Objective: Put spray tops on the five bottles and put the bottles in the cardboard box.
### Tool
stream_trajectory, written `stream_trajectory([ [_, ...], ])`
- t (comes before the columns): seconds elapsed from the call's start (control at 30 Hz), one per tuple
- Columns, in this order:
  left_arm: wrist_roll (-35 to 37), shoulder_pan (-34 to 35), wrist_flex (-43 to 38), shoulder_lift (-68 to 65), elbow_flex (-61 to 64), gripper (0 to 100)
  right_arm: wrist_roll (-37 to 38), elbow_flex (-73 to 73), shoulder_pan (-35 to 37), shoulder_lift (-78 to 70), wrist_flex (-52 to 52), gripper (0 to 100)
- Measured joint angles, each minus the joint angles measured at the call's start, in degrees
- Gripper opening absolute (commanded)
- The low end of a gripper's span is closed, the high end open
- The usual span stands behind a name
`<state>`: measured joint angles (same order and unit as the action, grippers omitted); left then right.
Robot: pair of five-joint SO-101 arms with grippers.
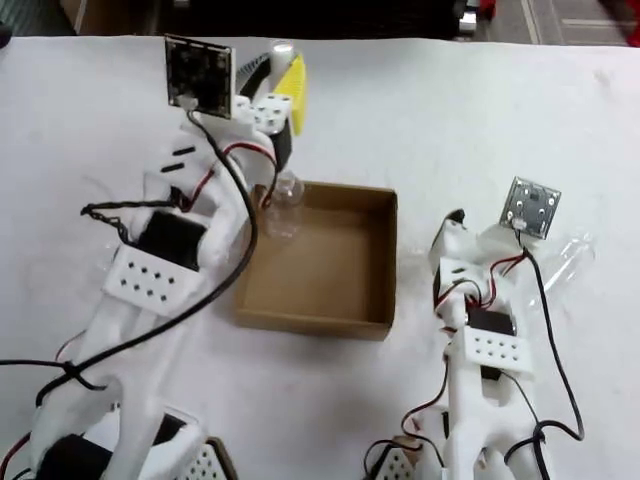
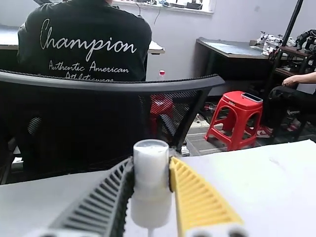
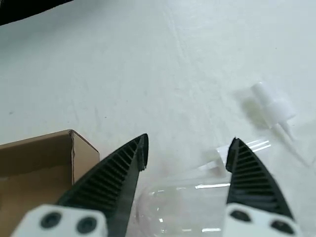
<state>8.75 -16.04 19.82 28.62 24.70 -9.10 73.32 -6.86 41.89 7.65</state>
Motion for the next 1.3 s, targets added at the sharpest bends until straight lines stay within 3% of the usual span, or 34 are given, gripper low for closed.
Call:
stream_trajectory([
  [0.33, 0.00, 0.35, 0.00, -0.79, 0.00, 2, 0.00, 0.00, 0.00, 0.00, 0.00, 23.3],
  [0.6, 0.00, 0.44, -3.96, -9.58, -1.05, 2, 0.00, 0.00, 0.00, 0.00, 0.00, 23.3],
  [1.3, 0.00, 0.70, -4.04, -9.67, 3.43, 2, 0.00, 0.00, 0.00, 0.00, 0.00, 23.3],
])
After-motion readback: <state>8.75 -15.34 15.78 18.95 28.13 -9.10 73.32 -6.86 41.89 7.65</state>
